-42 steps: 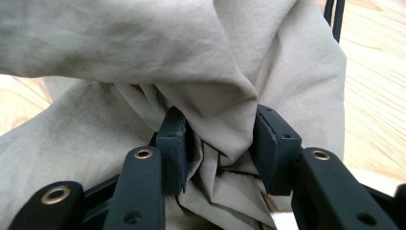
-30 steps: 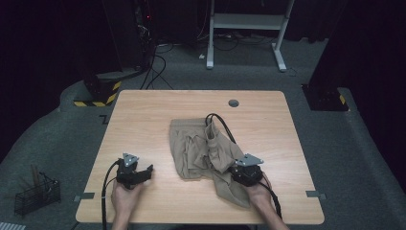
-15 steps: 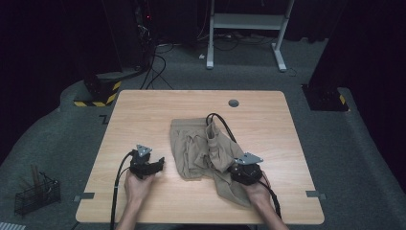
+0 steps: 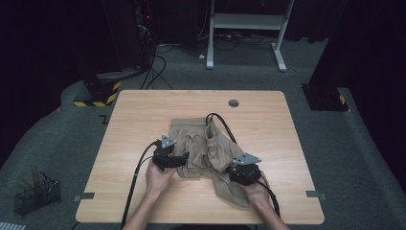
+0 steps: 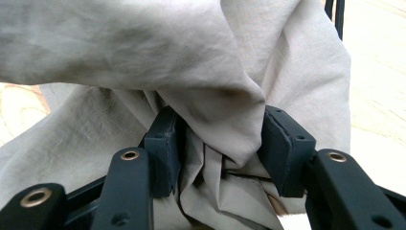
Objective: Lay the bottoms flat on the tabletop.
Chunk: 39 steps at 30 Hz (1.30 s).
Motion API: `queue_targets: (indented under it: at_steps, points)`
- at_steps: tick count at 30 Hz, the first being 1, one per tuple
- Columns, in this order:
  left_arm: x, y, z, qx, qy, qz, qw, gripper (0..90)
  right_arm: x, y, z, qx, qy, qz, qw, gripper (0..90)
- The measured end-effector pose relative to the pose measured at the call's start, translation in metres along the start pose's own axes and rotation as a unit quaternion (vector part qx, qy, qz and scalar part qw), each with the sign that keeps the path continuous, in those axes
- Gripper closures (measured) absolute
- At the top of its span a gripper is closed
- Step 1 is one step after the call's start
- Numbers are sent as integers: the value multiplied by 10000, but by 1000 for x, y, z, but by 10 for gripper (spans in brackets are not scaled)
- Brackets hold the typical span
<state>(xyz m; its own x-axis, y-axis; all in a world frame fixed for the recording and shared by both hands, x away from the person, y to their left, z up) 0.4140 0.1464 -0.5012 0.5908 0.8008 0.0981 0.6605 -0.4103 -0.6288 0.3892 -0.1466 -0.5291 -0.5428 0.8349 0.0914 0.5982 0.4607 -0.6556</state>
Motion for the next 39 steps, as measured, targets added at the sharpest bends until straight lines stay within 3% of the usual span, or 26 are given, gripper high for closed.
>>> queue_targets:
  at_steps: [3,5,9,11,14,21,25,39]
  points:
    - [-3,9,-3,24,-58,14,10000,274,0,0,-1,19,-13,-20,10000,507]
    - [-3,17,-3,162,-63,1,9998,274,0,0,-1,70,-1,-68,10000,473]
    - [-3,27,1,413,85,-136,9990,279,0,-4,0,81,31,-215,9997,389]
    - [-2,32,6,535,190,-218,9981,281,3,-8,1,49,-64,-219,9997,364]
    - [0,33,14,199,235,-193,9993,272,5,-16,1,6,-108,-300,9995,351]
    - [0,32,15,205,244,-252,9992,286,7,-33,-3,-38,-125,-430,9990,334]
    - [0,32,15,207,239,-259,9992,286,13,-43,-11,-208,-147,-565,9981,336]
    - [0,32,15,205,234,-259,9992,286,45,-38,-42,-307,-568,-985,9930,330]
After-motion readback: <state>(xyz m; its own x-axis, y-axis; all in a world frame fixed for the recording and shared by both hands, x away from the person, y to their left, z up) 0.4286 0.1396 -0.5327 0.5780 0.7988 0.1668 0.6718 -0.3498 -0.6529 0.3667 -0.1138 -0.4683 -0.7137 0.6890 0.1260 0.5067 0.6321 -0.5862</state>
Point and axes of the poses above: each handheld gripper's, and its own axes: y roughly forward along the jaws, z roughly out of its underside, x roughly to its left, the point moved 1 cm from there along y, roughly forward along the jaws, and after that the axes turned 14 degrees about y, right-handed, at the moved point
